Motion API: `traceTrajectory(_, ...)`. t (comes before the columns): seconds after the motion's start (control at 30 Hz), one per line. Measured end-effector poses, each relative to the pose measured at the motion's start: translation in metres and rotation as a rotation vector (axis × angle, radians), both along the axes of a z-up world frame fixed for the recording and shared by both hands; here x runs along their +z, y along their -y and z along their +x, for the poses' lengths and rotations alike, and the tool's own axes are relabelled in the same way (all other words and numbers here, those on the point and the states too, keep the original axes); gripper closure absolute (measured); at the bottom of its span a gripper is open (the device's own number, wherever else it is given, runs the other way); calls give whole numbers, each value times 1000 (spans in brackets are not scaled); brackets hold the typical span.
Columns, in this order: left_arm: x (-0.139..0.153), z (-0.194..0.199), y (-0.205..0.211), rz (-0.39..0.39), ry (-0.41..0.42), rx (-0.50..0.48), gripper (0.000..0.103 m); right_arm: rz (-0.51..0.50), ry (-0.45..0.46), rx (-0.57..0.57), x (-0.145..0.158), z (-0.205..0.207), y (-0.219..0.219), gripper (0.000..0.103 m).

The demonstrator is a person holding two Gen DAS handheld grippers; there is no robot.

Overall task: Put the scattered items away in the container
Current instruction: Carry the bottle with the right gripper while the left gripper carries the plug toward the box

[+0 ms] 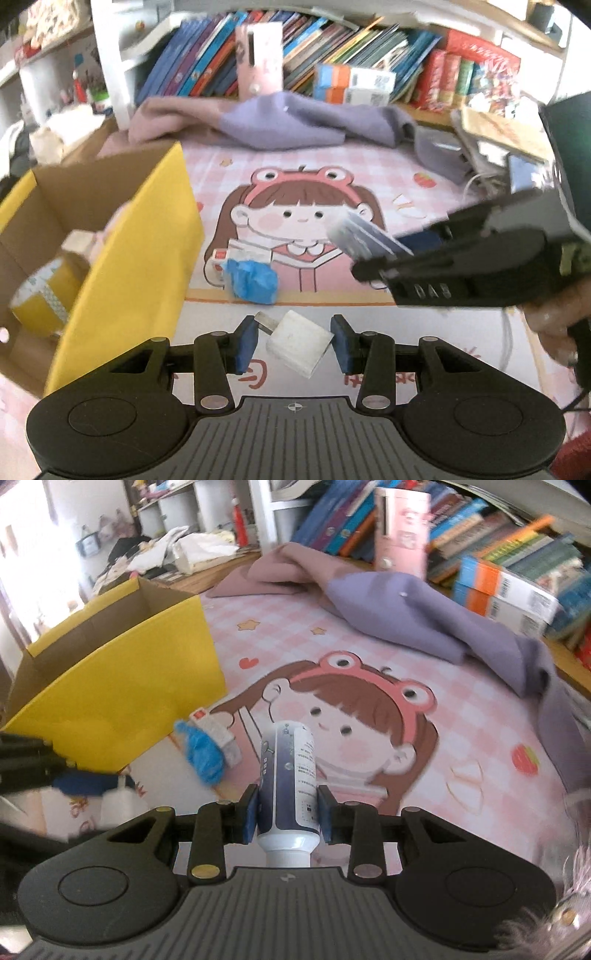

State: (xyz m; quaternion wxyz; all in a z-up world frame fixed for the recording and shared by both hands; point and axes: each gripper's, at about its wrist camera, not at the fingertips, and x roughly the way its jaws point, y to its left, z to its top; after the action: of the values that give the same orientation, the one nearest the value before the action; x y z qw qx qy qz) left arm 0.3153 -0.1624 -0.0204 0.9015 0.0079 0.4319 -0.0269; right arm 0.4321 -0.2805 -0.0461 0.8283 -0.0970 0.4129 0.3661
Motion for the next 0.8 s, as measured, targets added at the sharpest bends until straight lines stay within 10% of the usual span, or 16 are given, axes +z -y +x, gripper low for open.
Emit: traceTrajectory(0.8, 47, -84, -33, -114, 122, -218, 62, -24, 62, -222, 54, -135, 21, 73)
